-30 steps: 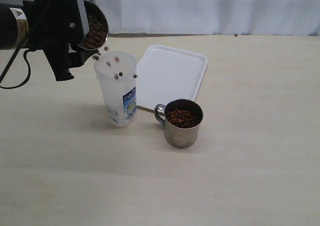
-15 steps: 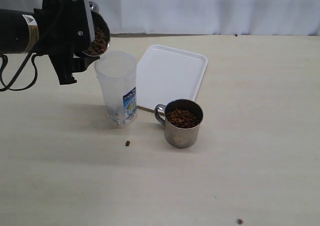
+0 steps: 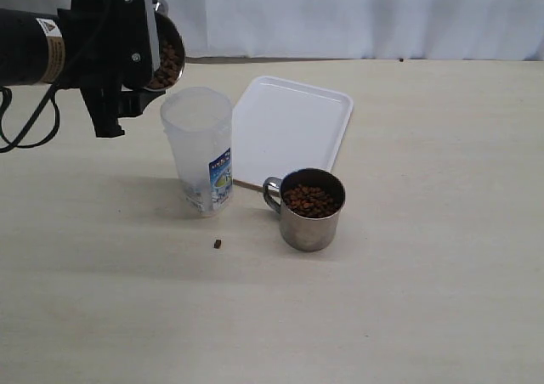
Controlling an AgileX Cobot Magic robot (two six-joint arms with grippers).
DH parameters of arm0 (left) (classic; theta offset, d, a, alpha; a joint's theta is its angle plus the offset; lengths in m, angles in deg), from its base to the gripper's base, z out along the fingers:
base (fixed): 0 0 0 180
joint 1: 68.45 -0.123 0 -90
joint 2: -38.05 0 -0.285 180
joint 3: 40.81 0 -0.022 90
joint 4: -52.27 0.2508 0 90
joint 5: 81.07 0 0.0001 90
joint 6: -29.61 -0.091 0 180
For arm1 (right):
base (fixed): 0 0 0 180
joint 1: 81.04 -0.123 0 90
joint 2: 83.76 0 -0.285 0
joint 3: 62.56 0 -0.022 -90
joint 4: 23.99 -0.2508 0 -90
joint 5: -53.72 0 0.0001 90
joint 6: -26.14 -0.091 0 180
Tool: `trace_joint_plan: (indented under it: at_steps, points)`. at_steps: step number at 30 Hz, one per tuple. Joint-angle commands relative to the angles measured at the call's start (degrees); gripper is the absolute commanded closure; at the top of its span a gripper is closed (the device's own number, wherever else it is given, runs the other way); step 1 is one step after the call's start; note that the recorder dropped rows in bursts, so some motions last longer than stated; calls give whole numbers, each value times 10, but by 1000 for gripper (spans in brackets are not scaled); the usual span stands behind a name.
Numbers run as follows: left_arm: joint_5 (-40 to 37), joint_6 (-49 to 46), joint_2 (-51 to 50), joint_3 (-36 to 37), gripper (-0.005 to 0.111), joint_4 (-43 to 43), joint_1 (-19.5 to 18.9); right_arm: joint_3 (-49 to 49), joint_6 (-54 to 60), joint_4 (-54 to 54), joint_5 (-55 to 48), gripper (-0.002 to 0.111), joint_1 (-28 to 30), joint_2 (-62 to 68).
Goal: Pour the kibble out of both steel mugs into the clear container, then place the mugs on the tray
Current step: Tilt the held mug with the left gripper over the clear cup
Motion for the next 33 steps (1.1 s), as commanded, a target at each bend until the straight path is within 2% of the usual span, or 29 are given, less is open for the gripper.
trace_joint_plan:
  at_steps: [1, 27, 33]
  points:
    - [-15, -11, 2, -7, 107, -4, 5, 3, 4, -1, 5, 103, -2, -2]
    - [-40, -27, -1, -8, 107, -4, 14, 3, 4, -1, 5, 103, -2, -2]
    - [-64, -30, -2, -8, 107, -4, 32, 3, 4, -1, 5, 103, -2, -2]
